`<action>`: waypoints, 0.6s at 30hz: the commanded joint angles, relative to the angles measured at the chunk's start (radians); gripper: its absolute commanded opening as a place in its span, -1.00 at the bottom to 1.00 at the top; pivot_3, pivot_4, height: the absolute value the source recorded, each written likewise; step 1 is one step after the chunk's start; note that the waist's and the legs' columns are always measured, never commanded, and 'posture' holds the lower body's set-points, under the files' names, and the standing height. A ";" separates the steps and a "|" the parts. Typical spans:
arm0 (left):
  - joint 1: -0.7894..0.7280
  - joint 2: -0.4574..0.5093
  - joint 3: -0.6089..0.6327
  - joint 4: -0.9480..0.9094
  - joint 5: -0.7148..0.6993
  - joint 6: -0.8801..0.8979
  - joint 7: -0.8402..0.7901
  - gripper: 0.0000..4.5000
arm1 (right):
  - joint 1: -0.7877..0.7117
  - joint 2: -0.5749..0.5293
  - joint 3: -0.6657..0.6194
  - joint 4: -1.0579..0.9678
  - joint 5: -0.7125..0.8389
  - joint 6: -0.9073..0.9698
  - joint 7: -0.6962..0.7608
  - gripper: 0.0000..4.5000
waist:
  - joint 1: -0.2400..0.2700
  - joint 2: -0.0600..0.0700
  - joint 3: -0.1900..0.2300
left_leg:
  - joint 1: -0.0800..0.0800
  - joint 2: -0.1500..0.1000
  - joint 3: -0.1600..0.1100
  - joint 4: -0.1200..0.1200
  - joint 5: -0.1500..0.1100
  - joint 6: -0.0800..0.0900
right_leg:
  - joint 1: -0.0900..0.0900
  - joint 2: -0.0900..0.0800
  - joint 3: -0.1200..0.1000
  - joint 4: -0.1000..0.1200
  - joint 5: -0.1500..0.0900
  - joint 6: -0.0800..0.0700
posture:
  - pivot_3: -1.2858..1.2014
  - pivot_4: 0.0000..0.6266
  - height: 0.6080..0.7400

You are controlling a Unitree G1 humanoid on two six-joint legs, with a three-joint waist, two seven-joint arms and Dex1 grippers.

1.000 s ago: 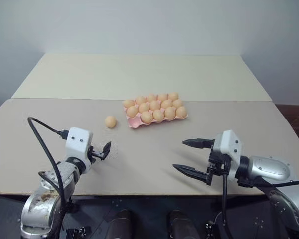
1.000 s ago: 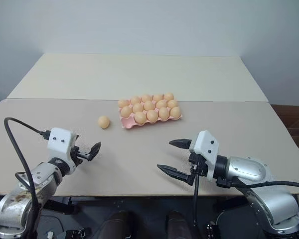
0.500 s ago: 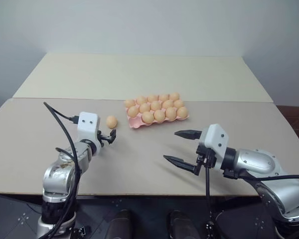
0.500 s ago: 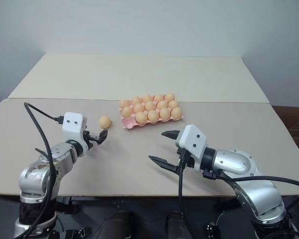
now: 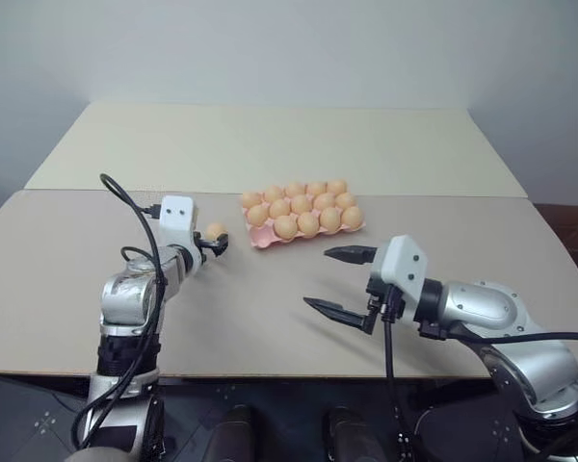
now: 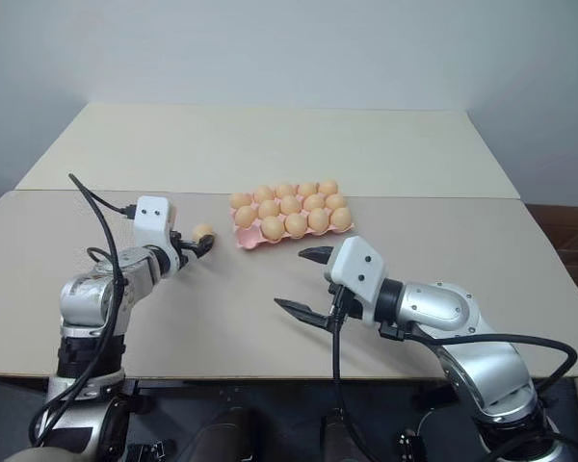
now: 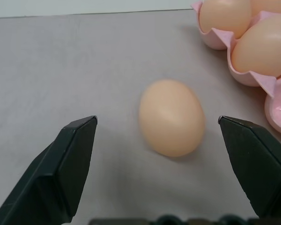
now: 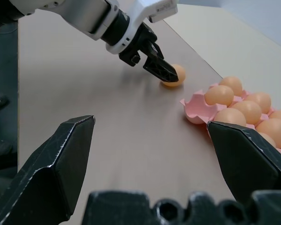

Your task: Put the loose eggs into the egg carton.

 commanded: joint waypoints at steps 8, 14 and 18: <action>-0.042 -0.020 -0.014 0.066 0.030 -0.078 -0.009 -0.13 | -0.022 0.011 -0.009 -0.026 0.009 -0.013 -0.012 1.00 | -0.001 0.000 0.000 | 0.000 0.000 0.000 0.000 0.000 0.000 | 0.000 0.000 0.000 0.000 0.000 0.000 | 0.03 -0.52 1.00; 0.000 -0.047 -0.007 -0.022 0.041 -0.080 0.026 -0.42 | -0.019 0.008 -0.014 -0.034 0.010 -0.007 -0.017 1.00 | -0.001 0.000 0.000 | 0.000 0.000 0.000 0.000 0.000 0.000 | 0.000 0.000 0.000 0.000 0.000 0.000 | 0.03 -0.52 1.00; 0.066 -0.059 -0.059 -0.218 0.029 -0.042 0.016 -0.43 | -0.010 0.004 -0.029 -0.036 0.012 -0.008 -0.021 1.00 | -0.002 0.000 0.000 | 0.000 0.000 0.000 0.000 0.000 0.000 | 0.000 -0.001 0.000 0.000 0.000 0.000 | 0.03 -0.52 1.00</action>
